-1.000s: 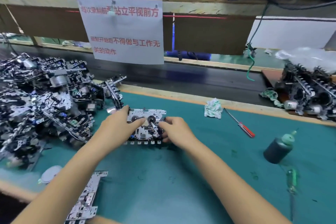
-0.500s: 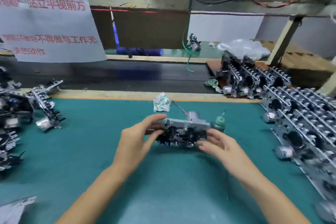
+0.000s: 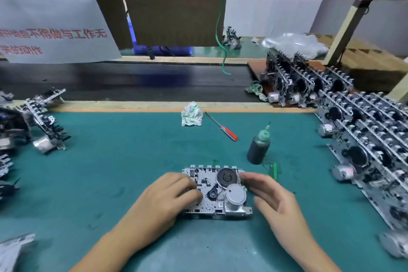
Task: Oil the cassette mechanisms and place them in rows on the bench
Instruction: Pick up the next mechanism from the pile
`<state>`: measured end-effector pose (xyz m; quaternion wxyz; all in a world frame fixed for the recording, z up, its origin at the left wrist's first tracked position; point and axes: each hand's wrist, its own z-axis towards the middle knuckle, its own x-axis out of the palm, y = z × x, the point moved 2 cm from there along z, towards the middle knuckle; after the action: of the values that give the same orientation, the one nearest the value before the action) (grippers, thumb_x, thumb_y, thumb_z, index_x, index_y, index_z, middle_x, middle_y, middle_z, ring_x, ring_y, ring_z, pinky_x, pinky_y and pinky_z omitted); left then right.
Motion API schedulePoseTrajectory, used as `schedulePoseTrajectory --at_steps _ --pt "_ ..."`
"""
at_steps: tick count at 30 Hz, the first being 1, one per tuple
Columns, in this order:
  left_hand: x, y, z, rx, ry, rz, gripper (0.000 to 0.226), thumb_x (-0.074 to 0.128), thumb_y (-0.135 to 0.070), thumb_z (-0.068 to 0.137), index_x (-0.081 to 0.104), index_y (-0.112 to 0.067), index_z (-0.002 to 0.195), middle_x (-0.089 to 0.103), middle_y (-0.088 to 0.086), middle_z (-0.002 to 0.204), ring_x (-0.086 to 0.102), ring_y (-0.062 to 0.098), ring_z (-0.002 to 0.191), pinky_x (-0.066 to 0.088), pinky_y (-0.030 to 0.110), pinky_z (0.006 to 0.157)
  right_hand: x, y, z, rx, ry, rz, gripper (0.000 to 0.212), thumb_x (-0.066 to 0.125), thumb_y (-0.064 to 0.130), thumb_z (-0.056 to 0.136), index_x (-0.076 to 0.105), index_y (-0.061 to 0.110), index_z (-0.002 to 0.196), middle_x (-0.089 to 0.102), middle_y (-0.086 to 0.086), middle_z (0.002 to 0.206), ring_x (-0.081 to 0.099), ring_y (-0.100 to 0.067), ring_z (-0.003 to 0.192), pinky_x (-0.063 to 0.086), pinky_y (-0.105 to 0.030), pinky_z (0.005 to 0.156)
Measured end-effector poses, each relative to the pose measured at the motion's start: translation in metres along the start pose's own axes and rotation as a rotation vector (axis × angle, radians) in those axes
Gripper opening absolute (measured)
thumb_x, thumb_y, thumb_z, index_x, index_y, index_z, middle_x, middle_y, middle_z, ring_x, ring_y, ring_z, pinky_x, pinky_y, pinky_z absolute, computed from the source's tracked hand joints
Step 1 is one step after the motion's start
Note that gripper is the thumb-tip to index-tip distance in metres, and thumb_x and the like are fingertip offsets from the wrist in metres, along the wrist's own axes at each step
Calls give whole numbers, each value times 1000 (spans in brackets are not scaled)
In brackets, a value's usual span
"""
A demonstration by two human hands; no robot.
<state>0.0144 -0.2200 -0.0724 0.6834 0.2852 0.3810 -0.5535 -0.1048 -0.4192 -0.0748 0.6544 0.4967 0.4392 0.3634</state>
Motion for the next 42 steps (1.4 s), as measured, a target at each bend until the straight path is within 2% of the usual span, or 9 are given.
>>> schedulePoseTrajectory --at_steps 4,8,13,16,21,28,33,36,42 --pt "-7 11 4 -154 2 -110 48 34 9 67 59 -23 95 54 -6 98 50 14 89 38 21 80 2 8 -5 -196 -126 -363 16 57 33 87 62 33 102 60 18 97 55 -4 99 40 -16 86" --pt "-13 23 19 -399 -12 -265 20 50 -30 90 59 -25 107 53 -14 105 47 1 99 34 12 88 13 23 0 -299 -183 -796 36 56 64 69 57 32 87 36 22 69 40 -5 70 34 -21 66" --pt "-10 22 27 -448 74 -296 5 75 -16 81 71 -18 83 62 -17 77 55 -2 76 40 9 69 22 35 13 -286 -176 -933 34 60 60 65 54 27 69 24 22 56 34 -9 57 28 -16 51" --pt "-18 15 20 -443 43 -282 7 78 -15 77 72 -18 78 64 -16 71 56 -4 68 41 6 65 12 33 30 -197 -15 -883 26 58 53 78 55 30 87 48 16 78 45 -8 79 32 -22 64" --pt "-15 -29 16 -407 20 -306 10 70 -35 72 69 -25 69 60 -19 63 54 -6 58 43 7 55 8 42 65 -197 232 -849 28 58 34 90 55 35 118 41 16 101 44 -4 77 39 -27 81" --pt "10 -62 52 -419 -3 -347 19 67 -35 73 69 -18 65 64 -9 61 54 5 57 41 19 52 41 54 84 -343 579 -683 31 60 2 86 64 18 113 61 7 114 54 -7 104 40 -22 93" --pt "8 -48 58 -312 122 -540 32 69 -41 82 68 -17 104 66 -8 97 53 2 87 40 13 78 13 58 75 -300 241 -435 25 57 3 90 68 22 102 68 12 101 61 -3 94 46 -19 86" --pt "-12 -26 47 -208 -39 -509 49 69 -50 77 59 -31 121 58 -17 111 52 2 101 42 14 85 -8 48 54 -244 54 -343 15 54 22 88 66 32 91 68 18 86 64 -5 83 48 -18 76" --pt "-10 1 16 -431 327 -512 126 79 -73 42 1 -60 140 14 -37 138 21 -12 131 19 9 107 -18 7 18 -122 -30 -842 51 27 68 87 61 30 87 61 14 77 53 -7 73 45 -31 66"
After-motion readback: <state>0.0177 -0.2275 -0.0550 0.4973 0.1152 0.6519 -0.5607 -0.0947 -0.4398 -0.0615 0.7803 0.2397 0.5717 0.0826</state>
